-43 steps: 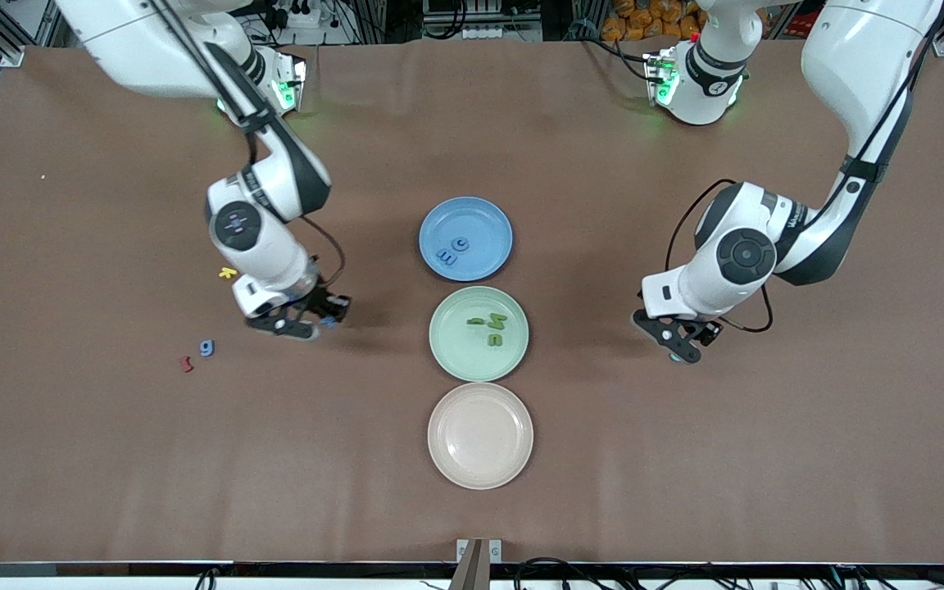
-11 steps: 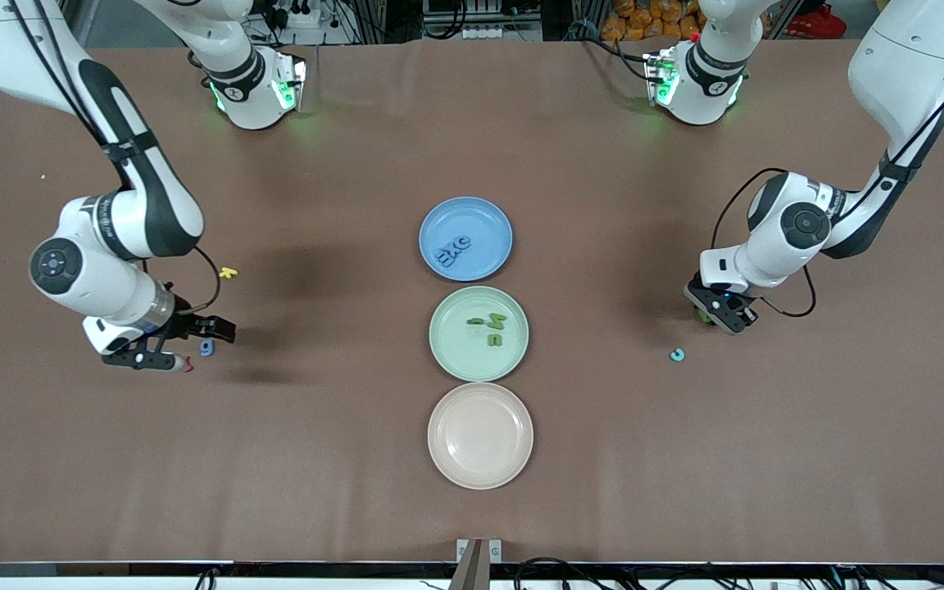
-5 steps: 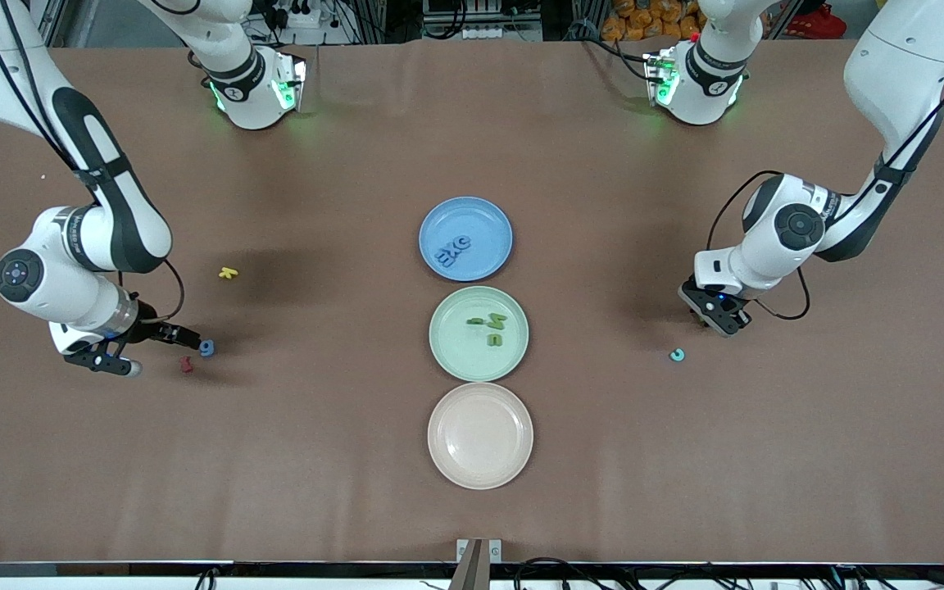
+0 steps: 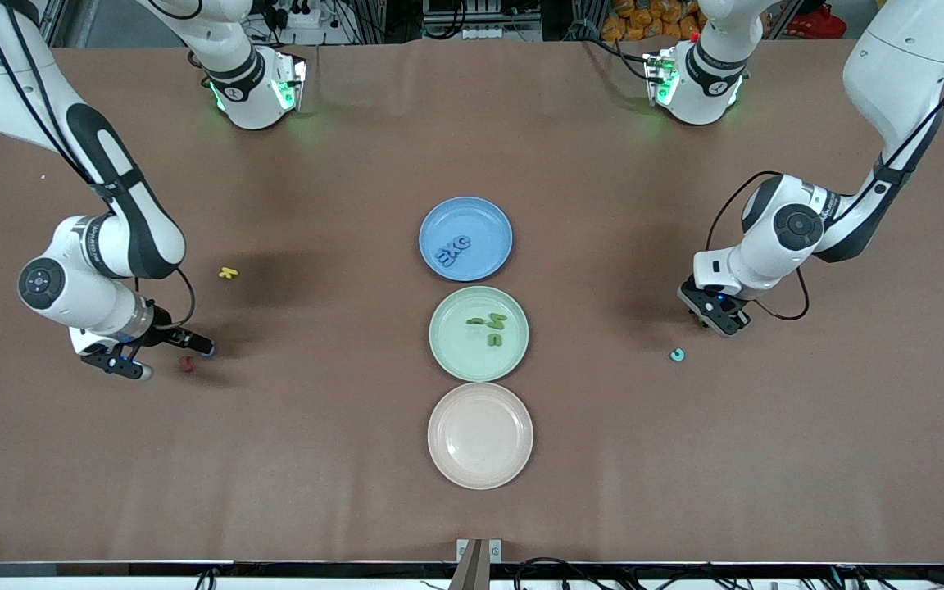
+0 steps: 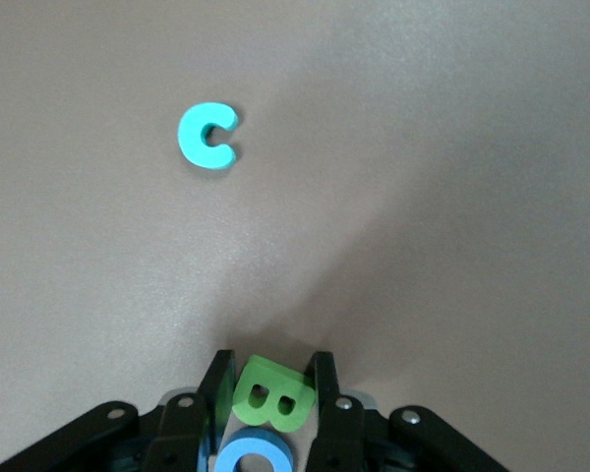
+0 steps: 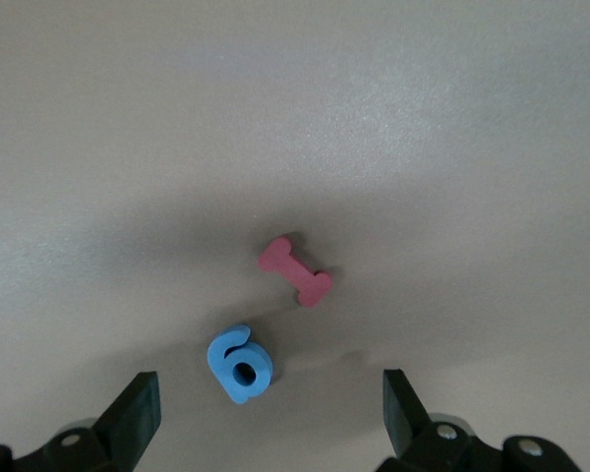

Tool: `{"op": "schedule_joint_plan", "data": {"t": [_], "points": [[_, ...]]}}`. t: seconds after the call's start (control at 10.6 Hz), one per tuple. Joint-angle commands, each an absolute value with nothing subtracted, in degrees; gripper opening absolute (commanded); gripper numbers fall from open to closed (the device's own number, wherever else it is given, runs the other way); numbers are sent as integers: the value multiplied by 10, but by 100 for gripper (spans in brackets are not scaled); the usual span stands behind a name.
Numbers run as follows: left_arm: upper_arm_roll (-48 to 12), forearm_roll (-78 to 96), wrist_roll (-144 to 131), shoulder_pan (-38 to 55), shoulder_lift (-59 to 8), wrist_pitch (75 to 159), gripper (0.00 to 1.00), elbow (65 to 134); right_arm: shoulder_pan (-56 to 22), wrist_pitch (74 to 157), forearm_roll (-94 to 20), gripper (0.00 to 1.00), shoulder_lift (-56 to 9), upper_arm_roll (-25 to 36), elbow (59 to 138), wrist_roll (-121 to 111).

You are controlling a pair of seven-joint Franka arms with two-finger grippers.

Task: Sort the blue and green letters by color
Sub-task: 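Grasp green B with the left gripper while the right gripper grasps blue 6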

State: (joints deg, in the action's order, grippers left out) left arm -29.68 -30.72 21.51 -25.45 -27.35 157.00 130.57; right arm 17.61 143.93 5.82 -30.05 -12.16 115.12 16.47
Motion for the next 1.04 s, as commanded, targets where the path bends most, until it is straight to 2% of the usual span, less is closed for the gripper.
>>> {"op": "schedule_joint_plan", "data": {"t": [0.0, 0.38, 0.57, 0.75, 0.85, 0.94], "points": [[-306, -319, 159, -236, -284, 1573, 14, 1269, 135, 1459, 60, 100, -321, -87, 1148, 203], [-326, -302, -19, -130, -284, 1493, 13, 1204, 120, 1459, 59, 100, -323, -80, 1149, 206], [-328, -236, -59, -75, -287, 1464, 13, 1165, 120, 1460, 60, 87, -324, -79, 1149, 205], [-328, -172, -99, -27, -301, 1446, 13, 1123, 120, 1476, 61, 82, -327, -78, 1149, 205], [-326, -161, -138, 1, -309, 1428, 13, 1095, 120, 1478, 63, 67, -330, -78, 1148, 204], [-326, -161, -185, 26, -325, 1409, 13, 1066, 120, 1478, 64, 46, -330, -77, 1149, 202]]}}
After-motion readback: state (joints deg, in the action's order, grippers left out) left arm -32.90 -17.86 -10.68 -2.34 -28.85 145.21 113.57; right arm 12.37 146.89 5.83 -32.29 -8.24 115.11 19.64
